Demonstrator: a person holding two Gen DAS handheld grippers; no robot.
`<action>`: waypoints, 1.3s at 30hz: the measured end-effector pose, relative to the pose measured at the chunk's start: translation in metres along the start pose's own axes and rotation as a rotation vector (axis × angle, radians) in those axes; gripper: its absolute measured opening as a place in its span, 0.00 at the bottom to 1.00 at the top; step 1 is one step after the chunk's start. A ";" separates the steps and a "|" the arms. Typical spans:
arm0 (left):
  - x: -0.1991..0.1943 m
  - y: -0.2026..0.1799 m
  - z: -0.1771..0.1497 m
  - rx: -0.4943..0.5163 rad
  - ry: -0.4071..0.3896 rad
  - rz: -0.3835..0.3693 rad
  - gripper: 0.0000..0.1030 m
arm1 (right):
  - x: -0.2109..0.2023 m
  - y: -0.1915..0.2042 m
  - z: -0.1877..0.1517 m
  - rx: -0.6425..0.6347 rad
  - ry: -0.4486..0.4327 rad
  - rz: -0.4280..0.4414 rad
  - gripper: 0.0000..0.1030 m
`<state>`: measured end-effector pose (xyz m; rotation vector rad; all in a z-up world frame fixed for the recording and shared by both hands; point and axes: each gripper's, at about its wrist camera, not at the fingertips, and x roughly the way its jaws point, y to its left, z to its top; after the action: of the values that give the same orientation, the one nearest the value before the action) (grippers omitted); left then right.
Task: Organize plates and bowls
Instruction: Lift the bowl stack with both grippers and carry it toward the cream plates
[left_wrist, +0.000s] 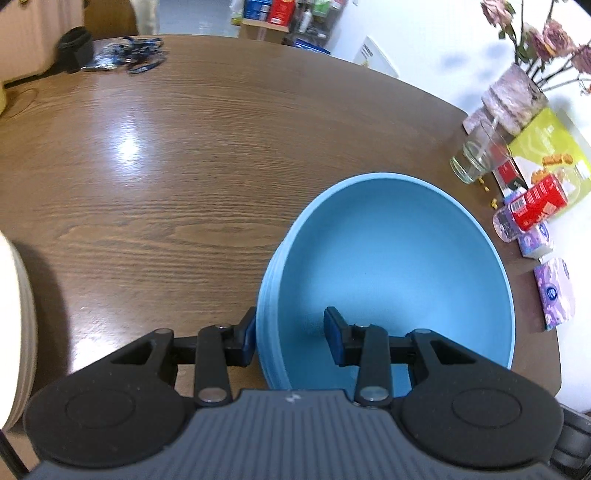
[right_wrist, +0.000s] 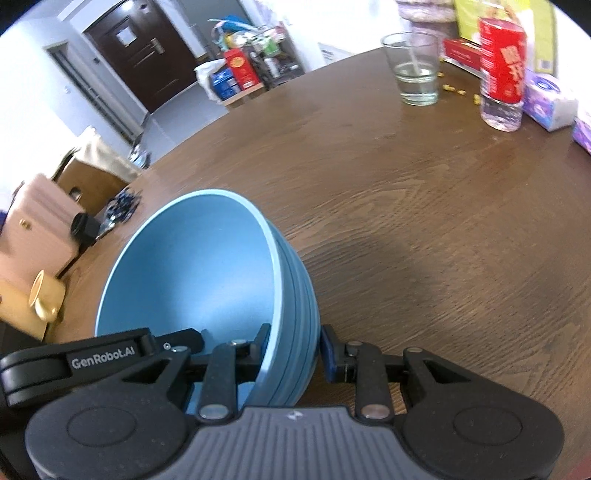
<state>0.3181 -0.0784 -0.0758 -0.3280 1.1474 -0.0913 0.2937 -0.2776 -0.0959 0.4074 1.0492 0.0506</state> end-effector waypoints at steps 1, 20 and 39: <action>-0.003 0.004 -0.002 -0.009 -0.005 0.003 0.36 | 0.000 0.003 -0.001 -0.013 0.003 0.006 0.26; -0.053 0.063 -0.026 -0.177 -0.097 0.065 0.36 | -0.005 0.069 -0.014 -0.212 0.042 0.095 0.26; -0.102 0.131 -0.036 -0.285 -0.178 0.089 0.36 | -0.016 0.148 -0.038 -0.346 0.046 0.156 0.26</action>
<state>0.2307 0.0622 -0.0389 -0.5262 0.9971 0.1790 0.2757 -0.1335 -0.0468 0.1731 1.0288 0.3766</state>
